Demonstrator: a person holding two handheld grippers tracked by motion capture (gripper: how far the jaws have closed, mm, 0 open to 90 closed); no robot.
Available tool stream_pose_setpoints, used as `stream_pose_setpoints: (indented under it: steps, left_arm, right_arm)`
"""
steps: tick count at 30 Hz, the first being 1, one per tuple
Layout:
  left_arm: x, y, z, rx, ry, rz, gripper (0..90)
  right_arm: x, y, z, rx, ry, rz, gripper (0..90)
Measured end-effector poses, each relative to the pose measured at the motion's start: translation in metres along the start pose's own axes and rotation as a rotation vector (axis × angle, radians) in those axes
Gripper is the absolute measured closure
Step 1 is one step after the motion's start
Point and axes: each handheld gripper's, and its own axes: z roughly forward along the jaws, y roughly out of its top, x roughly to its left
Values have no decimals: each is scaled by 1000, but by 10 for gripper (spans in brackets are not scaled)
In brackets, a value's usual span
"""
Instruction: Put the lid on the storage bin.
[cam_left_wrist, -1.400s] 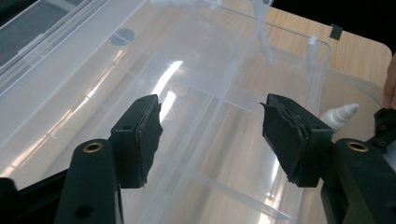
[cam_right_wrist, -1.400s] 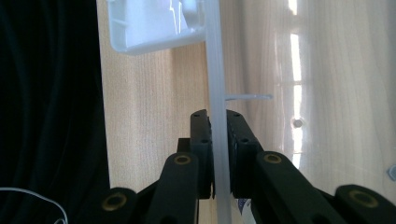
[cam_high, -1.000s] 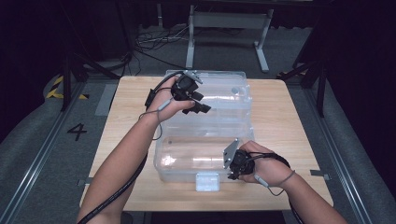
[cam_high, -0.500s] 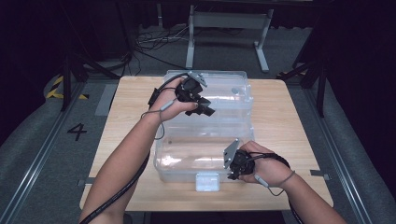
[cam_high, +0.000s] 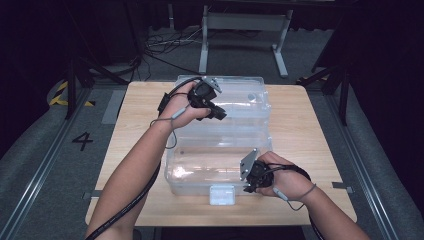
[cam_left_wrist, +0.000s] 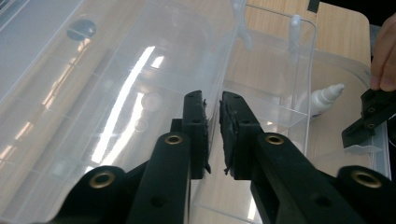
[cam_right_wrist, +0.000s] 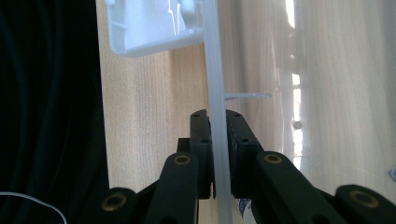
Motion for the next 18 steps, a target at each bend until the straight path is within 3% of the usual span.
stream_pose_setpoints:
  steps: [18]
  left_arm:
    - [-24,7,-9,57,-12,83,850]
  right_arm:
    - [0,0,0,-1,0,1,833]
